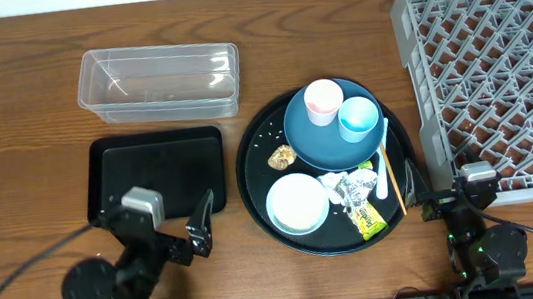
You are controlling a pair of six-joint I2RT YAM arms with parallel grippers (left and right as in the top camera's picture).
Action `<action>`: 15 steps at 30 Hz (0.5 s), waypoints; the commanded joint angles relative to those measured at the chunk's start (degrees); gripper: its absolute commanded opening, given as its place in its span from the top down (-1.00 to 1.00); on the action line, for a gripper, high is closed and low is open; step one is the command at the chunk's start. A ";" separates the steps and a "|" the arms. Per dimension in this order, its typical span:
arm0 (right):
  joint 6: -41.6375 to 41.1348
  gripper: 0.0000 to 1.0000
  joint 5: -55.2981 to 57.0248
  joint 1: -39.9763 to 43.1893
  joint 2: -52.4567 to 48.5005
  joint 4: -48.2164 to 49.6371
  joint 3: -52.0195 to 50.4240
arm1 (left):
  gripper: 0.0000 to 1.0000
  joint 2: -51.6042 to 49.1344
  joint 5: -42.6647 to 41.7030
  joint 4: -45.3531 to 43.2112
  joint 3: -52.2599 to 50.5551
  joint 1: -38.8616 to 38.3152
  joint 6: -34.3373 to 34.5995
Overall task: Sort waste into correct bins and load items into the dishwasher rack
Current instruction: 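Move the left gripper over the light-blue rice bowl on the round tray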
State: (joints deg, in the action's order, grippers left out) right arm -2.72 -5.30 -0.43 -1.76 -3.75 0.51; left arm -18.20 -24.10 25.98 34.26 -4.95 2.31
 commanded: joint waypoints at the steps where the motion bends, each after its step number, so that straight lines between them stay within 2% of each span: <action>1: 0.66 -0.98 0.59 0.42 -0.02 -0.07 -0.20 | -0.96 -6.08 -2.45 4.31 6.99 -0.17 2.36; 4: 0.66 -0.98 0.59 0.42 0.00 -0.09 -0.20 | -0.96 -11.93 -6.03 10.23 12.39 -0.17 2.56; 15: 0.66 -0.98 0.59 0.42 0.00 -0.09 -0.20 | -0.96 -16.52 -17.53 11.52 13.66 -0.17 2.95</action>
State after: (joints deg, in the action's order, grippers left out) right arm -2.72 -5.28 -0.43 -1.76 -3.75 0.51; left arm -34.85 -37.01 37.36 46.78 -4.95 4.64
